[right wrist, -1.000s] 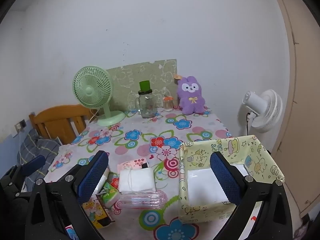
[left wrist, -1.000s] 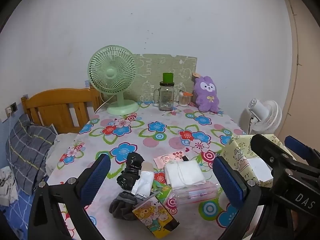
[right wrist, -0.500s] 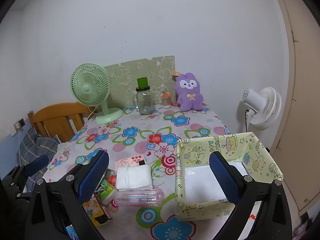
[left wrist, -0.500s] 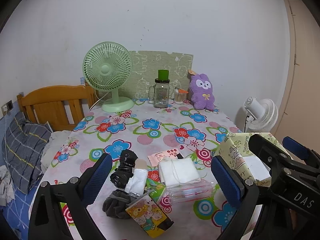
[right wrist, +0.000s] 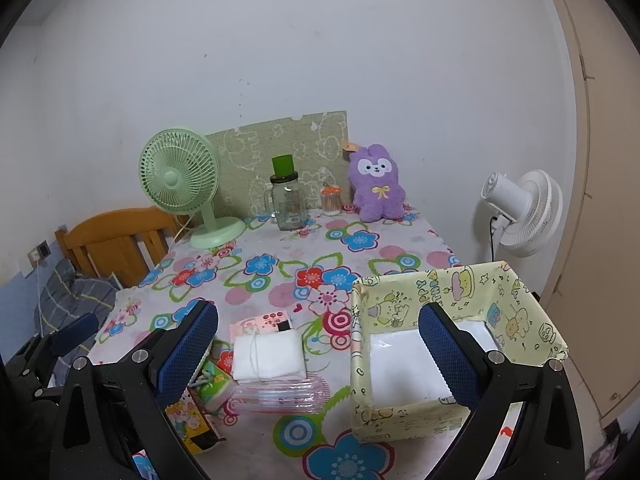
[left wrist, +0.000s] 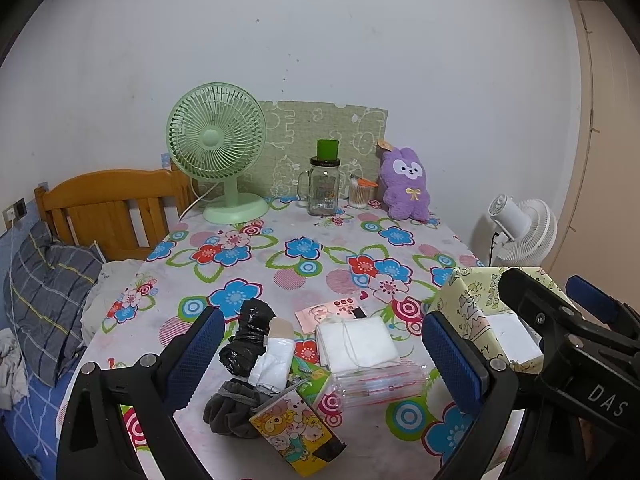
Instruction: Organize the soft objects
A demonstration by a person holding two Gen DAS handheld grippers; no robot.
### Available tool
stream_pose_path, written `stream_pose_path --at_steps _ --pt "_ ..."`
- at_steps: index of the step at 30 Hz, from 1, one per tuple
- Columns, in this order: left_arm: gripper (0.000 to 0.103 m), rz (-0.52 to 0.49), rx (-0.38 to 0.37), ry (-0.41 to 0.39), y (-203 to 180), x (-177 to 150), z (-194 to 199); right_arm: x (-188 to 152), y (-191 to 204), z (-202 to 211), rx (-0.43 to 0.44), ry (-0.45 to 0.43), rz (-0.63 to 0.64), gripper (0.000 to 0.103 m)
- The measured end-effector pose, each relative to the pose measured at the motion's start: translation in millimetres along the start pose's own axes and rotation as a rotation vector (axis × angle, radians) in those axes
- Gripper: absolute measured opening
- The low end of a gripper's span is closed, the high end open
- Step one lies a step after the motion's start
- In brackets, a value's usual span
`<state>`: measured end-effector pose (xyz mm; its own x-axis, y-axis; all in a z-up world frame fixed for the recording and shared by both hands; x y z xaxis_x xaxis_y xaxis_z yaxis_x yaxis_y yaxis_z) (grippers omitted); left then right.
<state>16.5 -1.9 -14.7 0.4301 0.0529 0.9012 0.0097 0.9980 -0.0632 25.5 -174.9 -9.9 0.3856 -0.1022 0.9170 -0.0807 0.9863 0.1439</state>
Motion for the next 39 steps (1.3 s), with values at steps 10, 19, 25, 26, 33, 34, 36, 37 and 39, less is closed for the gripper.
stream_pose_path --at_steps 10,19,25,26,33,34,36,37,39 --pt "0.099 0.01 -0.007 0.003 1.5 0.9 -0.4 0.7 -0.2 2.2 -0.007 -0.01 0.002 0.101" --pt "0.098 0.016 -0.009 0.004 3.4 0.7 0.9 1.2 0.3 2.5 -0.008 -0.01 0.001 0.101" --pt "0.098 0.016 -0.007 0.003 3.3 1.6 1.8 0.7 0.4 3.1 -0.007 -0.01 0.0 0.101" --pt "0.098 0.016 -0.007 0.003 3.3 1.8 1.9 0.8 0.4 3.2 -0.007 -0.01 -0.001 0.101" --pt "0.098 0.015 -0.01 0.003 3.4 2.2 2.1 0.0 1.5 4.3 -0.006 -0.009 -0.002 0.101" --pt "0.097 0.014 -0.01 0.002 3.0 2.0 1.7 -0.4 1.3 4.3 -0.005 -0.009 -0.002 0.101" --pt "0.096 0.008 -0.008 0.003 2.5 2.5 2.1 -0.5 1.4 4.2 -0.006 -0.009 -0.002 0.101" --pt "0.096 0.006 -0.006 0.002 2.9 2.5 3.1 -0.6 1.3 4.0 -0.007 -0.006 -0.002 0.101" --pt "0.096 0.005 -0.005 0.003 4.1 2.3 4.5 -1.1 1.0 4.9 -0.005 -0.003 -0.006 0.101"
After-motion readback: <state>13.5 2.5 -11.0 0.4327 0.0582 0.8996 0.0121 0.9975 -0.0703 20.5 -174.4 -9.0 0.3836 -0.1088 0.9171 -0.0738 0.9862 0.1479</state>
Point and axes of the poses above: each gripper's, at about its wrist camera, not at the fingertips, and z roughly against the way its jaws point, y to its left, x to its top, the point moved 1 cm from there along -z, roughly the way its jaws point, and after that the axes turned 5 degrees about -y, right-handed, at the moved point
